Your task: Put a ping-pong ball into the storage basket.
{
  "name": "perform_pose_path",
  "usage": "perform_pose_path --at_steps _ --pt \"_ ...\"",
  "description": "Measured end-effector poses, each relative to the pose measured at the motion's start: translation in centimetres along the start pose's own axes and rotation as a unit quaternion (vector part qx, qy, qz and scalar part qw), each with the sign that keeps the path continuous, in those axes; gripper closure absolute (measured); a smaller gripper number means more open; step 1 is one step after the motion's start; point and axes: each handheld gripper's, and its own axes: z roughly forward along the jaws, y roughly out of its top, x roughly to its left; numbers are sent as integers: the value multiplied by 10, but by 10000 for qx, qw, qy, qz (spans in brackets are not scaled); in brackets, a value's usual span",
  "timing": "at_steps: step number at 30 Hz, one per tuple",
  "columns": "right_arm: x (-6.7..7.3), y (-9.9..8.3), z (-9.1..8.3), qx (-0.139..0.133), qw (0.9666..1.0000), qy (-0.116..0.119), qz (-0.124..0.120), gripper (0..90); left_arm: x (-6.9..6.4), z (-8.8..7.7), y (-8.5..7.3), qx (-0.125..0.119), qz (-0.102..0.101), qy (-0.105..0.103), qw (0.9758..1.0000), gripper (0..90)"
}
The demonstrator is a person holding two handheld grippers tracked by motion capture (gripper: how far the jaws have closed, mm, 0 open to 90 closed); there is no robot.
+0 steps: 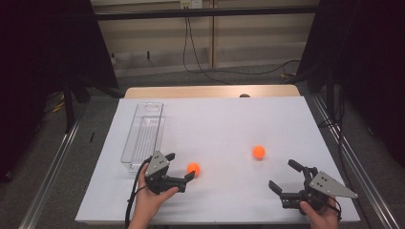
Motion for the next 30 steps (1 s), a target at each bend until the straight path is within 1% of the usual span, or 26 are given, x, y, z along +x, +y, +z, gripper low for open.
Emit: perform_pose_path --at_steps 4,7,13,14,15,17,18,21,22,23,30 --pt "0 0 -1 -8 10000 1 -8 12 -1 1 0 72 -5 4 10000 38" --pt "-1 0 -1 -20 10000 -4 -10 12 0 1 0 56 3 17 10000 38" --pt "-1 0 -1 -13 10000 -17 5 13 1 3 0 100 -65 9 9999 38" --pt "-1 0 -1 -8 10000 -26 -1 12 1 3 0 139 -54 9 9999 38" --pt "-1 0 -1 -21 10000 -29 5 12 1 5 0 173 7 10 9998 38" --pt "-1 0 -1 -21 10000 -25 -12 12 1 5 0 191 31 14 9998 38" --pt "-1 0 -1 -20 10000 -16 -10 12 1 6 -1 239 5 16 9997 38" --pt "-1 0 -1 -13 10000 -16 -9 12 1 6 0 269 41 42 9996 38" --pt "-1 0 -1 0 10000 -12 -1 12 0 6 -1 278 20 41 9996 38" --pt "0 0 -1 0 10000 -5 -1 12 0 7 -1 309 67 55 9995 39" --pt "-1 0 -1 -22 10000 -14 -16 12 1 10 -2 402 53 19 9992 43"
